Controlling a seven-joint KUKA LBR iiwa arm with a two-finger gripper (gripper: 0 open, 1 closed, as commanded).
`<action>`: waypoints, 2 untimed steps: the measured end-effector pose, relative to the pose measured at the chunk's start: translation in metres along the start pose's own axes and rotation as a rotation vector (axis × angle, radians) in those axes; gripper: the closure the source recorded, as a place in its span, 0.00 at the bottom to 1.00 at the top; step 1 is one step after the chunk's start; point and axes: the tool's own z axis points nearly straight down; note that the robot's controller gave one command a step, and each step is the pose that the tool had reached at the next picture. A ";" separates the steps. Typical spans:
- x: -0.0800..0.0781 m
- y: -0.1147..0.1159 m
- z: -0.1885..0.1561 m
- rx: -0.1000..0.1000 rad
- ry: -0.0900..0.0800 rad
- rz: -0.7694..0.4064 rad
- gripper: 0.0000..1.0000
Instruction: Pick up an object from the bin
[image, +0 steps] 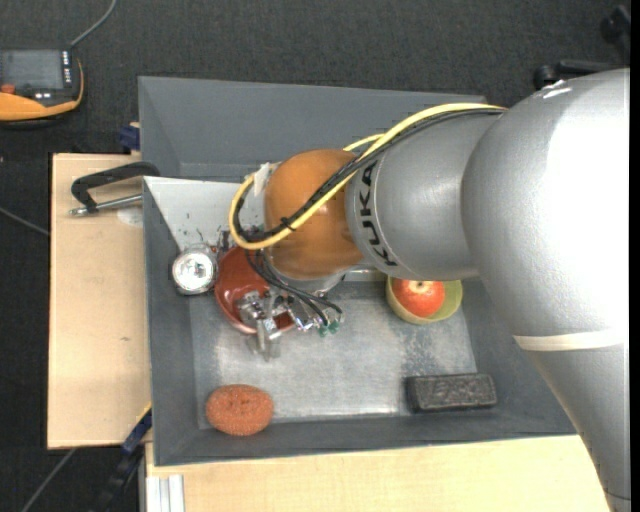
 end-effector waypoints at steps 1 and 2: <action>-0.039 0.000 -0.060 -0.004 0.001 -0.003 1.00; -0.003 0.007 -0.302 -0.003 -0.013 -0.048 1.00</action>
Offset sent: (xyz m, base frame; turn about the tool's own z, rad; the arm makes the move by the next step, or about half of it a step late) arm 0.0361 0.0123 0.0567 -0.0033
